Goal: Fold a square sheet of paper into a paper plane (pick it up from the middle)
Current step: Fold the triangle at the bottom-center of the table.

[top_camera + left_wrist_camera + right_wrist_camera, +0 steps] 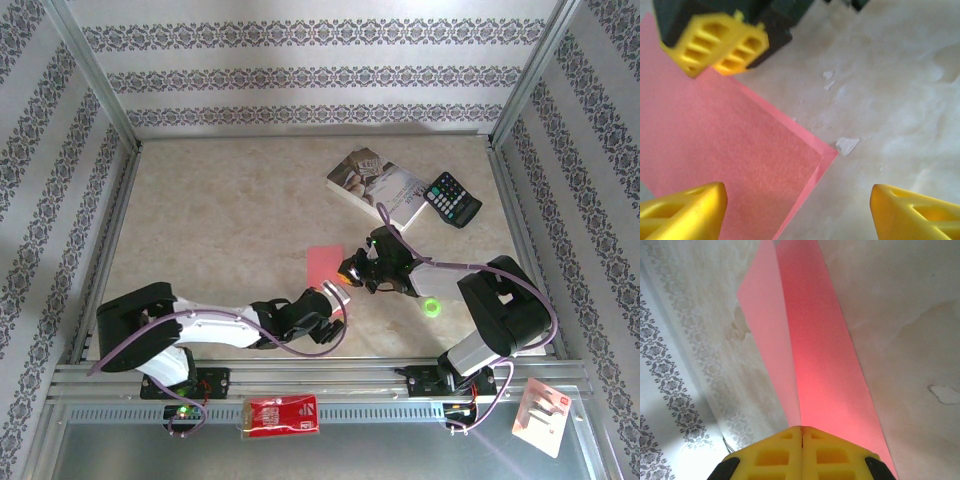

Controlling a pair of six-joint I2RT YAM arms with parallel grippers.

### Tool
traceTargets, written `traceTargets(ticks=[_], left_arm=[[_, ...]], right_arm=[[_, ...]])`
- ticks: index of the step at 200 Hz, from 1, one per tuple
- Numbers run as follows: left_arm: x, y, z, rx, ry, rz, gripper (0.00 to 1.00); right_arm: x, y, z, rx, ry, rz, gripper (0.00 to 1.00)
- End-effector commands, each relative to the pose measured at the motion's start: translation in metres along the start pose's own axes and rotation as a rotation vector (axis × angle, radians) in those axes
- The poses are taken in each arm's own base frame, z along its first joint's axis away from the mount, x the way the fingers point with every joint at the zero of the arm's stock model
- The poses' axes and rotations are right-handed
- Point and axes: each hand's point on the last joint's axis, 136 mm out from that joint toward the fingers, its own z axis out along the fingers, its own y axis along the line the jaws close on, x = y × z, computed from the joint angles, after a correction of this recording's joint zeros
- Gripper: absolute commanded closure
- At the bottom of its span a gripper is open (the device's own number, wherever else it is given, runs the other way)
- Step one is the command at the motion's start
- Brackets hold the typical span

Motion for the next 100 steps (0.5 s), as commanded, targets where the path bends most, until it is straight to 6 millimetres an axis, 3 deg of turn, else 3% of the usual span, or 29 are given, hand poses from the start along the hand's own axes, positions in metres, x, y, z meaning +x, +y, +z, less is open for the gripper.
traceTargets(ticks=[1,27,100], left_arm=[[-0.0220,0.0107,0.0013,-0.105,-0.062,0.068,0.25],[-0.0273,0.0151,0.0028,-0.141,-0.063,0.084,0.33],[-0.0252,0.0086,0.0048,-0.106,-0.049,0.112,0.71]], right_arm=[[0.0004,-0.0023,0.0010,-0.015,0.014,0.016,1.00],[0.0003,-0.0045,0.0020,-0.016,0.012,0.018,1.00],[-0.0007,-0.0091,0.0053,-0.016,0.009,0.032,1.00]])
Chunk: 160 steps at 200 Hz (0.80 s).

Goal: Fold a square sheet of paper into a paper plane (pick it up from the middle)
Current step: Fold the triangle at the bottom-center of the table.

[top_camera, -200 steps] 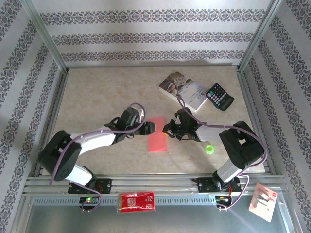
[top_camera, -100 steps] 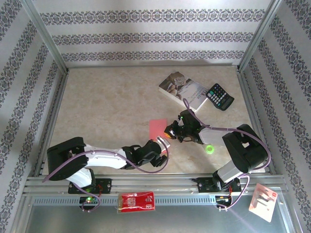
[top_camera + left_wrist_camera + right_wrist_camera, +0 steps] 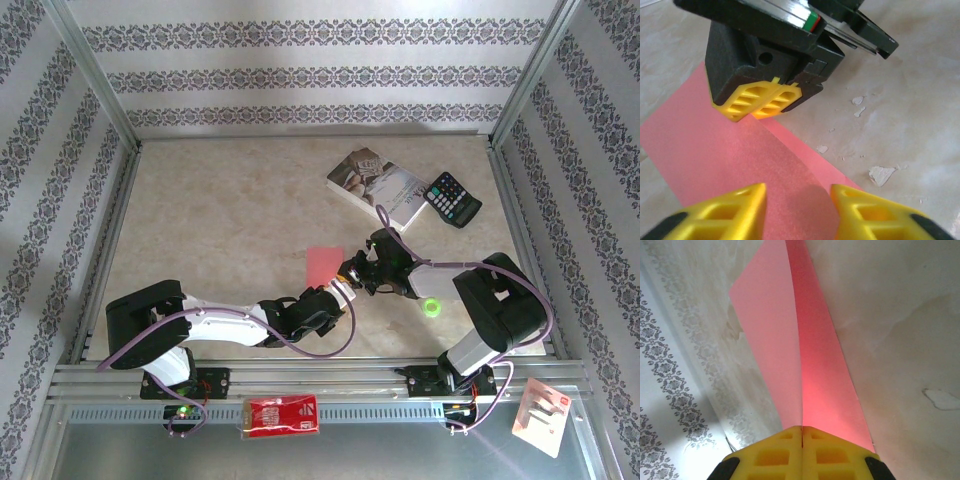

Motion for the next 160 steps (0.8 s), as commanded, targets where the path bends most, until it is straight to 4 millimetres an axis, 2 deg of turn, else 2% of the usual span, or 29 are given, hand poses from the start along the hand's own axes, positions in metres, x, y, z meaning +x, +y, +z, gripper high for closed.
traceTargets(ticks=[1,64,82,105,138,160], left_arm=[[-0.005,-0.004,0.001,0.000,-0.010,0.024,0.71],[-0.002,-0.006,0.000,0.051,0.009,-0.017,1.00],[-0.005,-0.008,-0.004,0.100,-0.003,-0.060,1.00],[-0.007,-0.014,-0.007,0.221,-0.019,-0.141,1.00],[-0.014,-0.021,-0.015,0.380,-0.034,-0.244,1.00],[-0.018,-0.021,-0.017,0.447,-0.051,-0.321,1.00]], right_arm=[[-0.002,-0.003,0.000,-0.007,-0.001,0.011,1.00],[-0.003,-0.005,0.002,0.005,-0.002,-0.001,0.98],[-0.004,-0.005,0.000,0.013,-0.006,-0.020,0.92],[-0.007,-0.007,-0.008,0.021,-0.017,-0.060,0.75],[-0.014,-0.001,-0.037,0.024,-0.028,-0.194,0.62],[-0.015,0.007,-0.055,0.045,-0.068,-0.314,0.59]])
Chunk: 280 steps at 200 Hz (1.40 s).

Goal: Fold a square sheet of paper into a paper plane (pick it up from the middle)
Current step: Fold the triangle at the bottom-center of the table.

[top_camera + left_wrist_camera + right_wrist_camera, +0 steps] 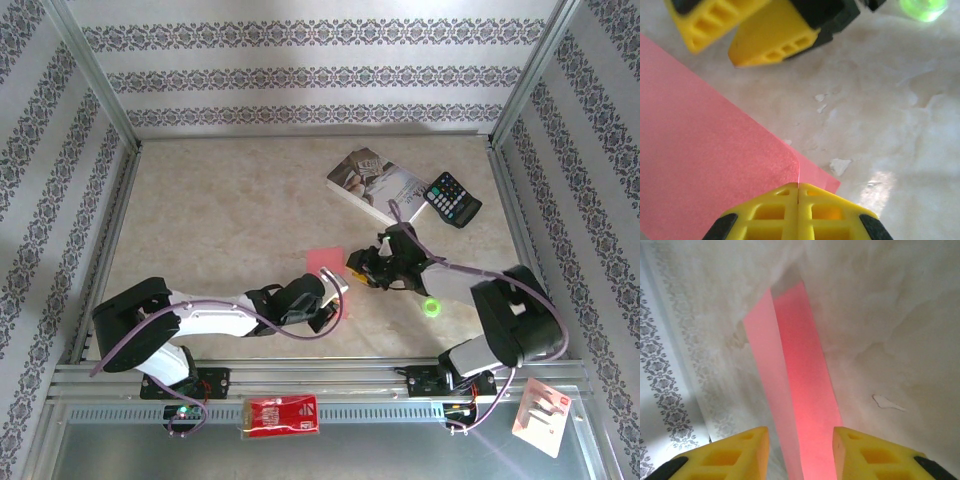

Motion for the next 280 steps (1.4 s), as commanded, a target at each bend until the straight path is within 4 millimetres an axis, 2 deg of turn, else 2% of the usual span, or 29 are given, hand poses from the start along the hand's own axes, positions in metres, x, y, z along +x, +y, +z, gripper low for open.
traceTargets(ticks=[1,31,51,79,105,137,201,280], left_arm=[[-0.013,-0.017,-0.007,0.160,-0.056,-0.107,1.00],[-0.013,-0.014,-0.007,0.215,-0.068,-0.180,1.00],[-0.011,-0.013,-0.007,0.223,-0.065,-0.199,1.00],[-0.008,-0.010,-0.006,0.218,-0.059,-0.213,1.00],[-0.008,-0.006,-0.007,0.213,-0.065,-0.228,1.00],[-0.002,0.001,-0.004,0.213,-0.052,-0.268,1.00],[0.003,0.024,0.001,0.243,-0.058,-0.399,1.00],[0.011,0.050,-0.001,0.228,-0.050,-0.489,1.00]], right_arm=[[0.002,0.008,-0.018,0.024,-0.005,-0.174,0.59],[0.003,0.032,-0.016,-0.035,0.005,-0.236,0.64],[0.006,0.048,-0.003,-0.052,0.039,-0.286,0.69],[0.006,0.054,0.020,-0.044,0.077,-0.293,0.75],[-0.002,0.043,0.037,-0.007,0.094,-0.282,0.78],[-0.005,0.018,0.052,0.042,0.121,-0.274,0.80],[0.002,-0.014,0.061,0.108,0.161,-0.281,0.82],[0.005,-0.023,0.064,0.127,0.172,-0.278,0.83]])
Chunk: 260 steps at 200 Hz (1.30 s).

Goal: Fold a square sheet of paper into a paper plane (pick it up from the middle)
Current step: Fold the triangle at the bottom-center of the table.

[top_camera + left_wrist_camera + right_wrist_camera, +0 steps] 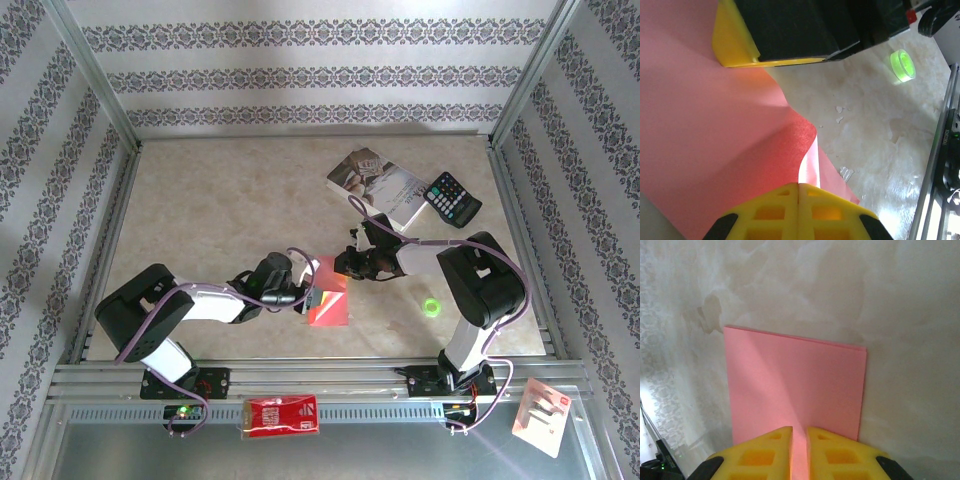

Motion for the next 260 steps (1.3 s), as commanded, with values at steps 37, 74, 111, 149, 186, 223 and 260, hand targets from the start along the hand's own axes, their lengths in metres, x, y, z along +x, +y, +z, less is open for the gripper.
traceTargets(ticks=[37,74,111,149,186,223,260], left_arm=[[0.000,0.014,-0.003,0.001,-0.001,-0.050,1.00],[0.002,0.021,-0.005,-0.017,0.010,-0.062,1.00],[0.004,0.028,-0.005,-0.034,0.017,-0.073,1.00],[0.007,0.027,-0.003,-0.023,0.024,-0.084,0.99],[0.009,0.030,-0.003,-0.025,0.015,-0.103,0.99],[0.010,0.035,-0.004,-0.051,0.009,-0.106,0.99],[0.006,0.036,-0.003,-0.061,0.009,-0.105,0.99]], right_arm=[[0.007,-0.017,0.009,0.041,0.023,0.004,0.83],[0.007,-0.016,0.010,0.039,0.026,0.001,0.83],[0.009,-0.016,0.012,0.042,0.031,0.002,0.84],[0.008,-0.015,0.013,0.041,0.031,0.000,0.83],[0.008,-0.015,0.014,0.040,0.033,0.001,0.83],[0.008,-0.015,0.014,0.039,0.037,-0.001,0.83],[0.009,-0.015,0.016,0.040,0.042,0.000,0.82]])
